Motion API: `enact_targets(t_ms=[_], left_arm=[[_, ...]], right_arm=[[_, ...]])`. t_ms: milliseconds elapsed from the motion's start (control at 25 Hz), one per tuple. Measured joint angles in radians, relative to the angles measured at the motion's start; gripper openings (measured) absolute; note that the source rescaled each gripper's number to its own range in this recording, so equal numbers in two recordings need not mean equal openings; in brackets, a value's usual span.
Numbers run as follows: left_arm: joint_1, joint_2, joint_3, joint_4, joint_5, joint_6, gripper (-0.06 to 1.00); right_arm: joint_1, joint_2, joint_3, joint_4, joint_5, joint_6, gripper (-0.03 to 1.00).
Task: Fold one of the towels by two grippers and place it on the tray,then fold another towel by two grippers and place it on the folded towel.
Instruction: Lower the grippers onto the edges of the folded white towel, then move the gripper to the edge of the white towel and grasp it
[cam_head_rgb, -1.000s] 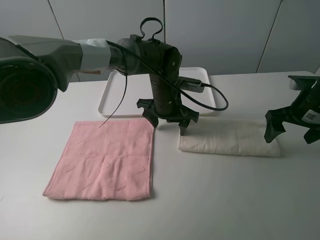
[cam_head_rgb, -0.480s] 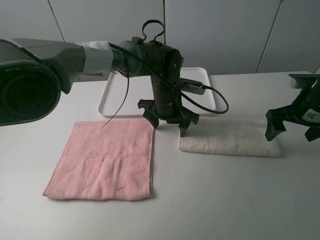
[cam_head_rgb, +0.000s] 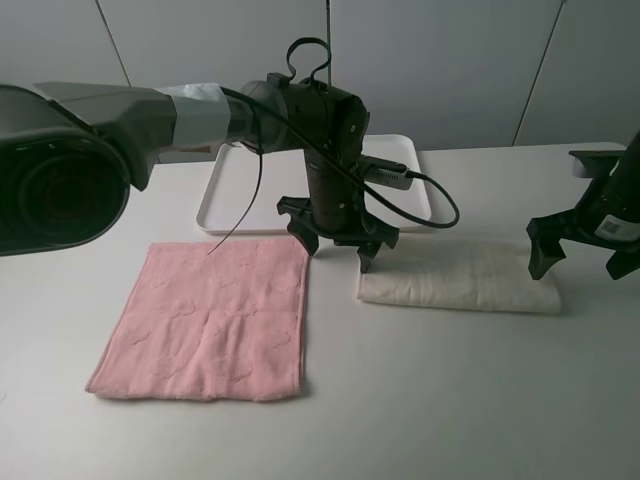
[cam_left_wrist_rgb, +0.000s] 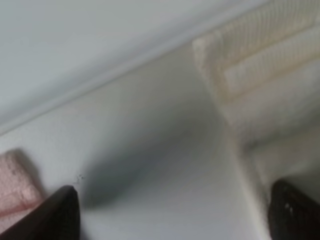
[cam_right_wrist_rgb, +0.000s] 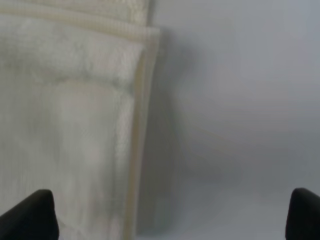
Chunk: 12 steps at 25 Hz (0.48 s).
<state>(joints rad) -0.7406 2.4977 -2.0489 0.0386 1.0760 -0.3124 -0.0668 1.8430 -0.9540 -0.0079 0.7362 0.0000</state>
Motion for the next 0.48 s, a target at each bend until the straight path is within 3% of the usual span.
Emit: enact_targets(t_ms=[240,480], left_arm=[[0.000,0.000,-0.008,0.006,0.011,0.019,0.97],[0.000,0.002,-0.008,0.015,0.011,0.026,0.97]], right_arm=[[0.002,0.062,-0.017,0.000,0.018,0.000,0.98],[0.080,0.087,-0.018,-0.007,-0.004,0.029,0.98]])
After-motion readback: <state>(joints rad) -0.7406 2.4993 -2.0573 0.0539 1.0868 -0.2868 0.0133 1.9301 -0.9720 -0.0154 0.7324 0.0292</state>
